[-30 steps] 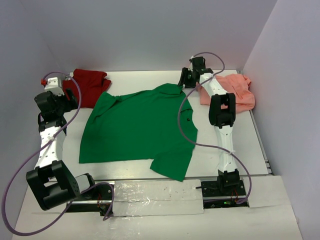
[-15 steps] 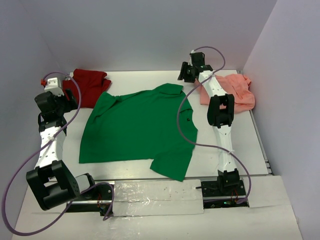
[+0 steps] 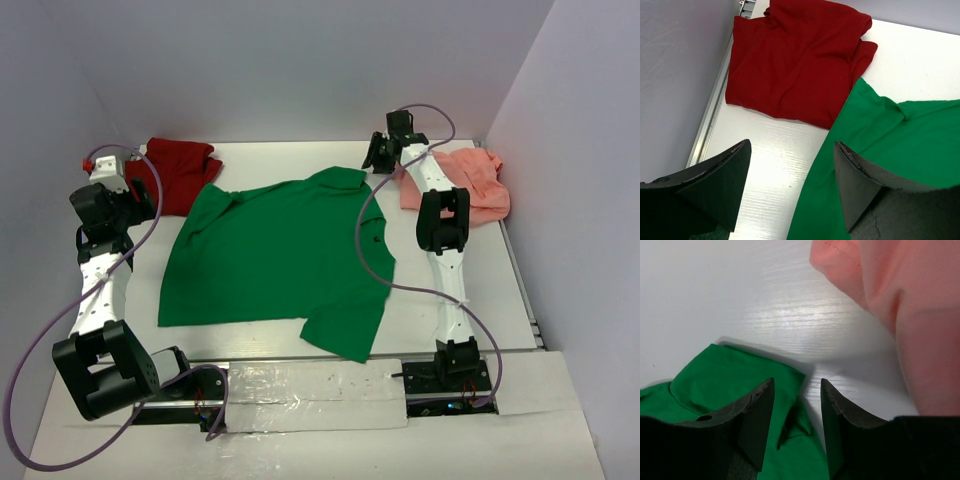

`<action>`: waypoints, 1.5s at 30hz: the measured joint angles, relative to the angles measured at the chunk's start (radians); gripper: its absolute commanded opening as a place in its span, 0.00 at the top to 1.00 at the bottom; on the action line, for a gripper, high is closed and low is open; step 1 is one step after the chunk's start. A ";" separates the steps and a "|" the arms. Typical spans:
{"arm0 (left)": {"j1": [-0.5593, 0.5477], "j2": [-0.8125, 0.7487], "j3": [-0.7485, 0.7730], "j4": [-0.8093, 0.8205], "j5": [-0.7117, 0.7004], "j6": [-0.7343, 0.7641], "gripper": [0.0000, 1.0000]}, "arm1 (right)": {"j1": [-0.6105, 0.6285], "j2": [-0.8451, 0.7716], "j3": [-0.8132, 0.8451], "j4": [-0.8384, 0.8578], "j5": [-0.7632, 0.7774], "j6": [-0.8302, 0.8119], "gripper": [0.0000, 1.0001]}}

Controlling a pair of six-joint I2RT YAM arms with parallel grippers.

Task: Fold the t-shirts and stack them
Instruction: Flatten the tshirt out

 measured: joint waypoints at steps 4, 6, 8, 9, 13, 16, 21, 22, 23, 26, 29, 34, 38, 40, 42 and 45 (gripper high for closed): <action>0.000 0.000 0.000 0.000 0.004 0.000 0.25 | -0.005 0.000 0.000 -0.004 -0.007 0.014 0.51; 0.000 0.000 0.000 0.000 0.004 0.000 0.25 | -0.008 0.003 0.002 -0.007 -0.019 0.026 0.51; 0.000 0.000 0.000 0.000 0.005 0.000 0.25 | -0.009 0.007 0.002 -0.010 -0.034 0.036 0.50; 0.000 0.000 0.000 0.000 0.005 0.000 0.25 | -0.010 0.011 0.003 -0.011 -0.040 0.042 0.49; 0.000 0.000 0.000 0.000 0.011 0.000 0.25 | -0.016 0.017 0.001 -0.011 -0.080 0.081 0.49; 0.000 0.000 0.000 0.000 0.011 0.000 0.25 | -0.023 0.017 0.001 -0.011 -0.100 0.098 0.48; 0.000 0.000 0.000 0.000 0.012 0.000 0.25 | -0.032 0.018 -0.016 -0.002 -0.101 0.115 0.50; 0.000 0.000 0.000 0.000 0.012 0.000 0.25 | -0.033 0.019 -0.016 -0.006 -0.101 0.119 0.51; 0.000 0.000 0.000 0.000 0.012 0.000 0.25 | -0.033 0.019 -0.016 -0.007 -0.102 0.123 0.51; 0.000 0.000 0.000 0.000 0.013 0.000 0.26 | -0.034 0.019 -0.027 0.005 -0.115 0.138 0.51; 0.000 0.000 0.000 0.000 0.019 0.000 0.26 | -0.034 0.021 -0.039 0.012 -0.142 0.162 0.51; 0.000 0.000 0.000 -0.001 0.020 0.000 0.26 | -0.033 0.030 -0.039 0.036 -0.180 0.190 0.53; 0.000 0.000 0.000 -0.001 0.020 0.001 0.26 | -0.030 0.033 -0.039 0.046 -0.179 0.190 0.64; 0.000 0.000 0.000 -0.001 0.020 0.001 0.27 | -0.029 0.033 -0.039 0.046 -0.179 0.188 0.76; 0.000 0.000 0.000 -0.001 0.021 0.000 0.27 | -0.029 0.033 -0.039 0.047 -0.179 0.187 0.84; 0.000 0.000 0.000 -0.001 0.023 0.000 0.27 | -0.029 0.033 -0.039 0.050 -0.178 0.184 0.96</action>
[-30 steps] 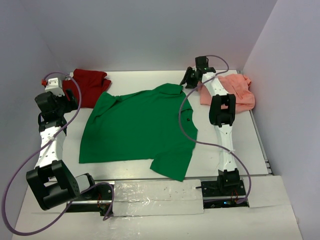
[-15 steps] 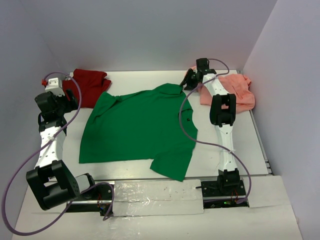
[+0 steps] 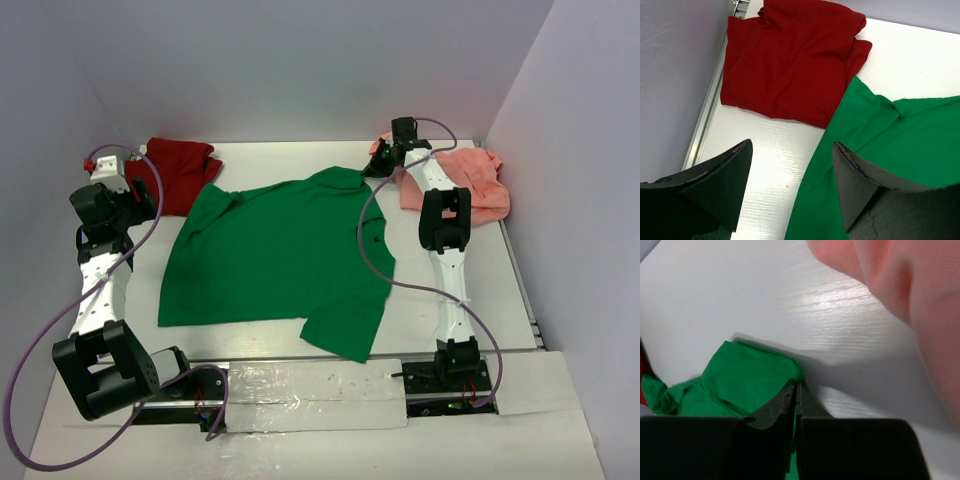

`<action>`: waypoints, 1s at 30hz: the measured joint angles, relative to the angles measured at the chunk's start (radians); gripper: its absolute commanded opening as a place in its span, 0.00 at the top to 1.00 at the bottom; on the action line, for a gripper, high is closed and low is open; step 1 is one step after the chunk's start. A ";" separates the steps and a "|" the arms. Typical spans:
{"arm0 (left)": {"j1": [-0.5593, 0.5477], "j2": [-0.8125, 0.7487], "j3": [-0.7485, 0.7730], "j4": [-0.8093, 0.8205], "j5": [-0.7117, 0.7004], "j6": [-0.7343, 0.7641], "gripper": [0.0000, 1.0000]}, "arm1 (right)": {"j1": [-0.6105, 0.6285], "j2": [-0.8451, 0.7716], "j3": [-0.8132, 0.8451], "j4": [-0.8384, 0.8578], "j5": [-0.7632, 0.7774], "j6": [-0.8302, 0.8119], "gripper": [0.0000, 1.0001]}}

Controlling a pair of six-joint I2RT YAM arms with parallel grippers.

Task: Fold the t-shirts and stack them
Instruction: Flatten the tshirt out

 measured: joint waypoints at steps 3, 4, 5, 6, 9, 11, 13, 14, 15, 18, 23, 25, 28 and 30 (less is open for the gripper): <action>0.000 0.000 0.000 0.000 0.001 0.000 0.27 | 0.003 0.000 -0.006 0.006 0.006 -0.004 1.00; 0.000 0.000 0.000 0.000 0.001 0.000 0.27 | 0.004 0.000 -0.010 0.009 0.008 -0.006 1.00; 0.000 0.000 0.000 0.000 0.001 0.000 0.27 | 0.005 0.000 -0.011 0.010 0.011 -0.010 1.00; 0.000 0.000 -0.001 0.000 0.002 0.000 0.27 | 0.007 0.000 -0.013 0.011 0.015 -0.013 1.00; 0.000 0.000 -0.017 0.015 0.011 0.001 0.29 | 0.014 0.000 -0.020 0.020 0.025 -0.024 1.00; -0.002 0.002 -0.036 0.023 0.023 0.004 0.31 | 0.019 0.000 -0.024 0.021 0.027 -0.029 1.00; -0.013 0.019 -0.039 0.024 0.047 0.013 0.35 | 0.023 0.000 -0.024 0.024 0.031 -0.037 1.00; -0.020 0.044 -0.029 0.021 0.064 0.019 0.36 | 0.024 0.000 -0.025 0.027 0.031 -0.040 1.00; -0.028 0.077 -0.009 0.008 0.085 0.027 0.37 | 0.026 0.000 -0.026 0.027 0.032 -0.042 1.00; -0.048 0.214 0.100 -0.048 0.148 0.042 0.30 | 0.028 0.000 -0.026 0.030 0.032 -0.048 1.00; -0.088 0.438 0.256 -0.085 0.225 0.061 0.25 | 0.029 0.000 -0.026 0.033 0.032 -0.054 1.00; -0.107 0.521 0.312 -0.100 0.246 0.060 0.26 | 0.029 0.000 -0.026 0.034 0.032 -0.055 1.00; -0.126 0.655 0.426 -0.121 0.270 0.059 0.27 | 0.029 0.000 -0.026 0.034 0.032 -0.056 1.00; -0.137 0.737 0.489 -0.123 0.277 0.056 0.27 | 0.029 0.000 -0.026 0.034 0.032 -0.059 1.00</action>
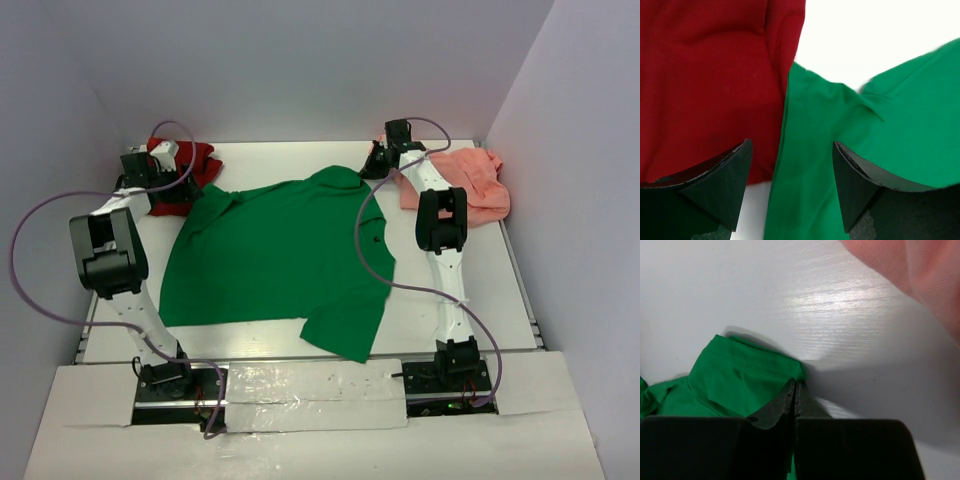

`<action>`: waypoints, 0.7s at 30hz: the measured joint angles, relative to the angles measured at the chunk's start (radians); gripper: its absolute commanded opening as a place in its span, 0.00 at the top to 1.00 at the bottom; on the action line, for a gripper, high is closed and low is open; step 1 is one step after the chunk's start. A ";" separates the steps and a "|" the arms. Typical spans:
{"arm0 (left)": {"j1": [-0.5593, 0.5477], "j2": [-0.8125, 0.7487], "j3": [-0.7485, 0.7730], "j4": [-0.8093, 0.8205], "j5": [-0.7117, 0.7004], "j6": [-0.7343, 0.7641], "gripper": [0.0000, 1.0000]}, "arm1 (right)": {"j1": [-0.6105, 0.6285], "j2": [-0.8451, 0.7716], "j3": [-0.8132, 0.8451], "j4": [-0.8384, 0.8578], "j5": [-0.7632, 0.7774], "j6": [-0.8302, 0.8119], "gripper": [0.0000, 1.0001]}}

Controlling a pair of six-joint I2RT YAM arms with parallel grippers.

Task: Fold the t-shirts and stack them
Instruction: Flatten the tshirt out

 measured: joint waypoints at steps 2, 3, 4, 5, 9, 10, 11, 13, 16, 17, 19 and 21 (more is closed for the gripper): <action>-0.006 0.052 0.026 -0.002 0.002 0.000 0.27 | 0.000 0.000 0.000 0.000 0.000 -0.002 1.00; -0.010 0.077 0.038 -0.006 0.002 -0.001 0.27 | 0.000 0.000 0.000 0.000 0.000 -0.003 1.00; -0.014 0.097 0.050 -0.014 0.002 0.000 0.27 | 0.000 0.000 0.000 0.000 -0.001 -0.004 1.00; -0.018 0.120 0.067 -0.020 0.002 -0.001 0.27 | 0.000 0.000 0.000 0.000 -0.001 -0.006 1.00; -0.032 0.190 0.122 -0.018 -0.003 -0.003 0.27 | 0.000 0.000 0.000 0.000 -0.003 -0.011 1.00; -0.033 0.199 0.129 -0.016 -0.003 -0.003 0.27 | 0.000 0.000 0.000 0.000 -0.003 -0.013 1.00; -0.035 0.203 0.133 -0.012 -0.004 -0.005 0.27 | 0.001 0.000 0.000 0.000 -0.003 -0.014 1.00; -0.038 0.206 0.141 -0.006 -0.009 -0.006 0.27 | 0.002 0.000 0.000 0.001 -0.003 -0.018 1.00; -0.043 0.214 0.151 0.015 -0.019 -0.008 0.27 | 0.004 0.000 0.000 0.002 -0.003 -0.023 1.00; -0.045 0.216 0.154 0.020 -0.023 -0.008 0.27 | 0.005 0.000 0.000 0.002 -0.003 -0.024 1.00; -0.051 0.218 0.162 0.024 -0.033 -0.012 0.27 | 0.006 0.000 0.000 0.003 -0.003 -0.026 1.00; -0.055 0.218 0.172 0.030 -0.044 -0.014 0.27 | 0.008 0.000 0.000 0.003 -0.003 -0.029 1.00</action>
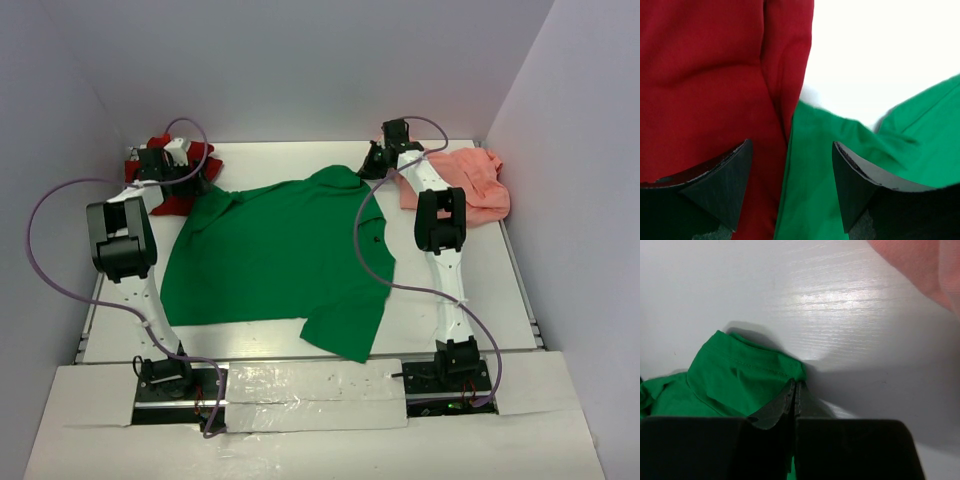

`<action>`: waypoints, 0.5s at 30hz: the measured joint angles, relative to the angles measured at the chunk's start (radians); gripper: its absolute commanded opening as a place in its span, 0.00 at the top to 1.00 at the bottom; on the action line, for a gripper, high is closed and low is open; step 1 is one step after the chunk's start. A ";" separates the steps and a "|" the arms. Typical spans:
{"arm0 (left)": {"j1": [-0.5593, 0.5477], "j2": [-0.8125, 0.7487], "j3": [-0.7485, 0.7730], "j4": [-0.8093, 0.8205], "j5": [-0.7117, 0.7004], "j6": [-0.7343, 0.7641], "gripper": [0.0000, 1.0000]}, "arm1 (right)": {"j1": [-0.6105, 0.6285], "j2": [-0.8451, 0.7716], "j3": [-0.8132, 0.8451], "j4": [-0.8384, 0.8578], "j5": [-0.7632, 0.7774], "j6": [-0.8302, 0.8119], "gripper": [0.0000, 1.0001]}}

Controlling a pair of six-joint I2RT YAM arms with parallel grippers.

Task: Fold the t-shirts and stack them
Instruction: Flatten the tshirt out

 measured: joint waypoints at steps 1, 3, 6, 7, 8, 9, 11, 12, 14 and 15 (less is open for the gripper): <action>-0.002 0.000 0.006 0.002 -0.004 -0.001 0.27 | 0.001 0.000 0.000 0.000 0.000 -0.001 1.00; -0.004 0.000 0.014 0.008 -0.011 -0.001 0.27 | 0.003 0.000 0.000 0.000 0.000 -0.003 1.00; -0.006 0.000 0.021 0.014 -0.023 -0.001 0.30 | 0.005 0.000 0.000 0.002 0.000 -0.007 1.00; -0.006 0.000 0.023 0.014 -0.024 -0.002 0.31 | 0.005 0.000 0.000 0.002 0.000 -0.008 1.00; -0.006 0.000 0.024 0.013 -0.026 -0.002 0.32 | 0.005 0.000 0.000 0.002 0.000 -0.008 1.00; -0.006 0.000 0.028 0.012 -0.027 -0.004 0.36 | 0.005 0.000 0.000 0.003 0.000 -0.008 1.00; -0.006 0.000 0.040 0.009 -0.030 -0.005 0.40 | 0.005 0.000 0.000 0.003 0.000 -0.009 1.00; -0.008 0.000 0.048 0.008 -0.031 -0.006 0.45 | 0.005 0.000 0.000 0.003 0.000 -0.008 1.00; -0.010 0.000 0.061 0.009 -0.031 -0.008 0.53 | 0.005 0.000 0.000 0.003 -0.001 -0.009 1.00; -0.011 0.000 0.064 0.010 -0.030 -0.010 0.59 | 0.005 0.000 0.000 0.003 -0.001 -0.010 1.00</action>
